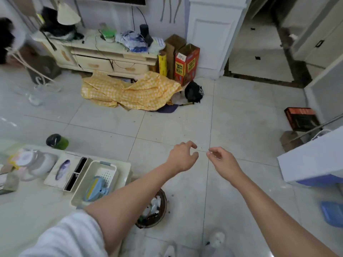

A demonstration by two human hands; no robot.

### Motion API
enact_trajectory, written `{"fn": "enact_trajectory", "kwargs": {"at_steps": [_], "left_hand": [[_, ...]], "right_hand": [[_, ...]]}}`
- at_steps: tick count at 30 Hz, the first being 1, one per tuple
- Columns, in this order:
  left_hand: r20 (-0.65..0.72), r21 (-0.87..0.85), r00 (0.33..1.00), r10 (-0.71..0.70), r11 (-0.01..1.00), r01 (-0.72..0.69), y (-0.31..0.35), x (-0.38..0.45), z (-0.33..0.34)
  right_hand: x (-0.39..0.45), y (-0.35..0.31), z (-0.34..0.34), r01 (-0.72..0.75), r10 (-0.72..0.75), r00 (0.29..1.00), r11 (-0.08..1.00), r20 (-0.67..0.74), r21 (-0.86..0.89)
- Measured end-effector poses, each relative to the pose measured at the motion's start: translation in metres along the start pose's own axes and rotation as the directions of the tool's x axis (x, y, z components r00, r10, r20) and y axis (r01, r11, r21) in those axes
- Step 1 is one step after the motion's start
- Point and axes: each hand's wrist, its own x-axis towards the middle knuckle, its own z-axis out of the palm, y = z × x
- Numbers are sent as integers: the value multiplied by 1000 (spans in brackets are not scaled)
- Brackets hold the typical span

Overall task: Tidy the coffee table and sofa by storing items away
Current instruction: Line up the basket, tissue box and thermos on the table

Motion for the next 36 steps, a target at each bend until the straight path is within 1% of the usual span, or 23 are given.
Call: {"fn": "enact_trajectory", "kwargs": {"at_steps": [1,4,7,8,10,11,12,13,16,19,22,24,27,28,30,33,36], "left_hand": [[-26,-3,1000,-14,1000,14,7,24,-7],[-116,-34,986,-119,993,116,17,92,-23],[-143,-97,958,-249,967,237,20,135,-37],[-151,-114,950,-274,959,258,21,145,-44],[-219,-175,921,-323,941,289,19,164,-64],[-274,-231,883,-382,917,326,11,174,-83],[-301,-261,859,-414,902,343,9,178,-92],[-329,-299,822,-465,877,376,0,183,-108],[-365,-375,731,-577,810,452,-35,202,-150],[-394,-459,624,-675,732,503,-83,229,-195],[-396,-500,549,-736,674,543,-123,252,-240],[-408,-540,498,-766,642,544,-140,262,-261],[-391,-577,447,-805,593,563,-161,277,-295],[-390,-590,420,-819,573,569,-174,287,-315],[-400,-608,382,-833,553,569,-196,299,-343],[-418,-677,266,-869,493,546,-241,325,-392],[-404,-755,150,-902,421,503,-273,337,-427]], "right_hand": [[27,-8,-10,18,-18,1000,1000,11,0],[110,-23,-31,71,-66,992,997,108,-35],[181,-43,-37,129,-111,972,989,208,-78],[202,-53,-36,156,-129,961,983,243,-93],[242,-82,-29,204,-150,930,970,336,-130],[266,-109,-15,244,-164,898,958,409,-152],[278,-123,-8,262,-169,880,952,443,-157],[295,-146,6,293,-183,854,942,487,-161],[336,-205,57,406,-228,747,901,625,-156],[382,-263,115,514,-263,645,844,717,-153],[420,-311,165,567,-270,578,811,770,-141],[437,-336,187,589,-262,546,795,796,-144],[459,-378,211,608,-244,487,784,838,-126],[473,-401,228,629,-242,455,768,857,-117],[492,-436,254,659,-254,414,746,874,-96],[535,-492,315,720,-264,322,692,909,-54],[560,-540,373,777,-266,226,629,937,-9]]}}
